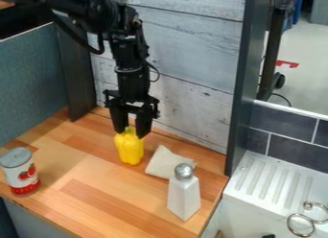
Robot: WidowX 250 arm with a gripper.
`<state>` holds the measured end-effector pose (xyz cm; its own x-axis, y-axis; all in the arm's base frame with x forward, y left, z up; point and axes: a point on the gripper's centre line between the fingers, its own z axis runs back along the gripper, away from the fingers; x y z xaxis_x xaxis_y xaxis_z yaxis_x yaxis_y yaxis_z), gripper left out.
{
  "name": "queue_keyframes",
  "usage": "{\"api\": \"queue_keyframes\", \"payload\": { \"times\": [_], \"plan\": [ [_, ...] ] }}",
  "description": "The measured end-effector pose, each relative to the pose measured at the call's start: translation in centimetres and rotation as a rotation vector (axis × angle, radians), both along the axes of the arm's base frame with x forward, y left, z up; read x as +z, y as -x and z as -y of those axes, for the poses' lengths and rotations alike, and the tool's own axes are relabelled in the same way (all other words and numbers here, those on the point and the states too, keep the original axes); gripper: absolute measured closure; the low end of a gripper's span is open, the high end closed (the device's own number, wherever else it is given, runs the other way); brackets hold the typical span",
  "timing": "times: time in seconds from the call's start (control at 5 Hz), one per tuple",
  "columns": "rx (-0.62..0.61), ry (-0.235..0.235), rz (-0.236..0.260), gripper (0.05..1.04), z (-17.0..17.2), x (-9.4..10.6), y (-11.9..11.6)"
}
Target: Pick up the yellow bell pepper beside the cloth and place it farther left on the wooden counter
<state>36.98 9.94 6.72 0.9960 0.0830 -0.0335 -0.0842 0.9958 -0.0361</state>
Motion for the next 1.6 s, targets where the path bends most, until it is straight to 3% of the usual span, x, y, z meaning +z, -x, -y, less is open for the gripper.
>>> {"api": "queue_keyframes", "payload": {
  "times": [0.2, 0.4, 0.6, 0.8, 1.2, 1.4, 1.6],
  "plan": [
    [0.0, 0.005, 0.0, 0.717, 0.0, 0.0, 0.0],
    [-0.007, 0.022, -0.004, 0.908, 0.2, 0.1, 0.1],
    [-0.002, 0.014, -0.025, 0.977, 0.0, 0.0, 0.4],
    [0.008, 0.02, -0.032, 0.984, -0.3, 0.5, 1.3],
    [0.179, -0.004, 0.042, 0.984, -5.7, 4.5, 1.8],
    [0.252, -0.025, 0.059, 0.984, -8.9, 5.2, 1.7],
    [0.286, -0.045, 0.012, 0.984, -10.5, 3.7, 1.7]
  ]
}}
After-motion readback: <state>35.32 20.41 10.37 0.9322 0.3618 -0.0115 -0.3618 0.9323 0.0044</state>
